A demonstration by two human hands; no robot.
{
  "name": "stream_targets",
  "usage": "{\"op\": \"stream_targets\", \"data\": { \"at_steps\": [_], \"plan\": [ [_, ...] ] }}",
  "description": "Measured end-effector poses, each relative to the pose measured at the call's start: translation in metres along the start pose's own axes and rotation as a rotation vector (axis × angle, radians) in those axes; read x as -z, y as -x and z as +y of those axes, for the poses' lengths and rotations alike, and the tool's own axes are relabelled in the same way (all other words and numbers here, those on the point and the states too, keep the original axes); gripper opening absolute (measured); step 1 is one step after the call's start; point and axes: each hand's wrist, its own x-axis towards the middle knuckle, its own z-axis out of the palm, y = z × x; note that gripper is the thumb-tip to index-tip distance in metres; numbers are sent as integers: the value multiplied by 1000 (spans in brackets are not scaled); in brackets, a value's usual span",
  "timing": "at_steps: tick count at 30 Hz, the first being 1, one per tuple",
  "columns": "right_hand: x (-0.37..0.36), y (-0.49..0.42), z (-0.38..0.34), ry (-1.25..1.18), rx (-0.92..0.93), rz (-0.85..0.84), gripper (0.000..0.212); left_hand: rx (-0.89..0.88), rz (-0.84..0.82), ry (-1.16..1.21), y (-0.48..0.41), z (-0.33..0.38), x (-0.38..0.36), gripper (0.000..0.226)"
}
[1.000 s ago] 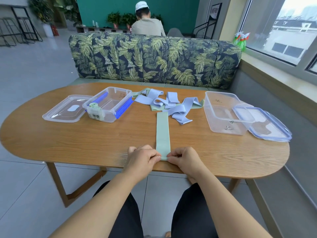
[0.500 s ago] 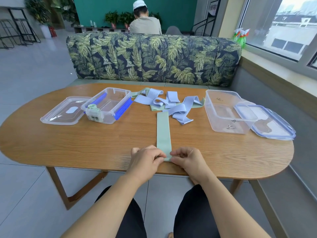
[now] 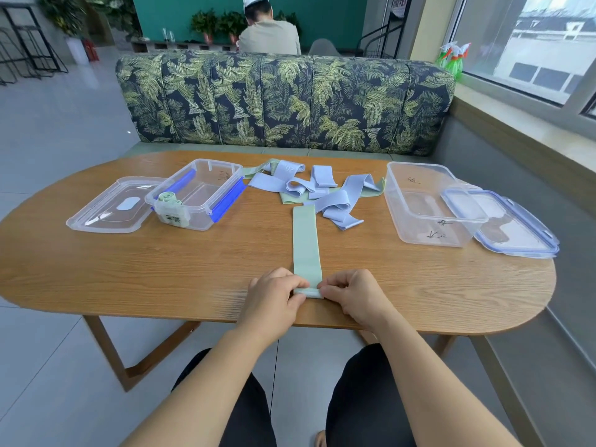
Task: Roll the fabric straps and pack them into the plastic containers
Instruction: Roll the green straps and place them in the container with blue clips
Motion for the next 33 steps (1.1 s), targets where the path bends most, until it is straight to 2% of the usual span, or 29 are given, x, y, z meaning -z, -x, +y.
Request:
{"op": "stream_targets", "data": {
  "at_steps": [4,7,15,23,28,31,33],
  "plan": [
    [5,1,-5,53,-9,-60,7,18,48,84,3,0,-5,16],
    [7,5,-5,71,7,-117,7,23,20,127,6,0,-2,11],
    [7,8,-6,78,-26,-127,12,41,-71,160,7,-1,5,9],
    [-7,21,7,-110,27,107,8,-22,63,115,14,0,-3,16],
    [-14,29,6,63,33,177,3,-28,10,54,10,3,2,21],
    [-13,28,3,66,26,157,7,-39,-6,0,13,2,6,25],
    [-12,27,2,58,16,148,8,-58,6,-24,15,0,7,20]
  ]
}}
